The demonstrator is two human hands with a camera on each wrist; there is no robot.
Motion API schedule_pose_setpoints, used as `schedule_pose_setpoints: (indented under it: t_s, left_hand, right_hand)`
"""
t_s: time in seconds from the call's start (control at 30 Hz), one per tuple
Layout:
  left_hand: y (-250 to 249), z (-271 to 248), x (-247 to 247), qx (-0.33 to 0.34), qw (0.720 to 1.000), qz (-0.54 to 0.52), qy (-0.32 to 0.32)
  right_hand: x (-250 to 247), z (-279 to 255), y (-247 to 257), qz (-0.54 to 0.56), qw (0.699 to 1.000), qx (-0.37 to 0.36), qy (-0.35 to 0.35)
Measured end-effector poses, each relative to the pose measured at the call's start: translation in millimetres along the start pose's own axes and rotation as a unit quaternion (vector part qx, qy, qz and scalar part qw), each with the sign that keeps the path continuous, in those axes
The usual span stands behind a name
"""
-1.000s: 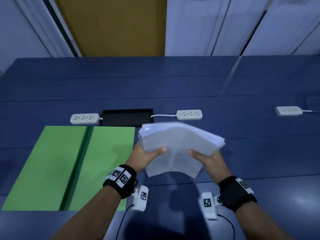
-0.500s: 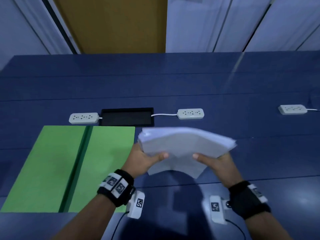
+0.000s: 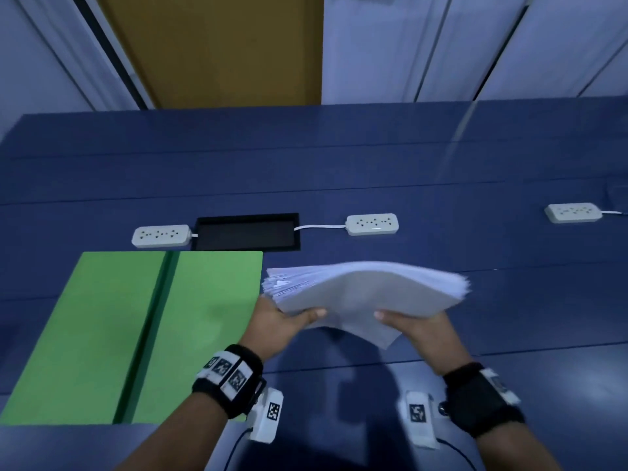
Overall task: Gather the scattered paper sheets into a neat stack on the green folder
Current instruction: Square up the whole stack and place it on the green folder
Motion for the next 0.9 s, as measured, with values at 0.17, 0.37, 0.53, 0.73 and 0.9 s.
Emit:
schedule_pose_setpoints:
  t_s: [0.17,0.37,0.53,0.73,0.9]
  left_hand:
    - [51,20,7,-0.074,0.992,0.098,0.035]
    - [-48,4,12,0.140,0.955,0.251,0.069]
    - [-122,-18,19,0.275,0.887,0.334,0.163]
    - [-142,-33,-21,0.204,0.887,0.372,0.185]
    - [-95,-46,-105,-0.030,0.987,0.045,0.149]
  right_hand:
    - [-13,-5,-34,0.020,0.998,0.043,-0.028]
    - [-91,-23,86,-0.196,0.955,-0.151,-0.167]
    - [-19,-24,140,-0.426,0.879,-0.205,0.055]
    - [1,-34,147,-0.264,0.940,-0.189,0.106]
    - [-38,-27,126,-0.067,0.990,-0.103,0.064]
Point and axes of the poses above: each hand's wrist, its own z-axis towards the middle knuckle, its own x-axis out of the palm, y = z × x, the point moved 10 cm from there along z, towards the middle knuckle, and after that the axes turned 3 degrees about -z, right-handed, at the moved point
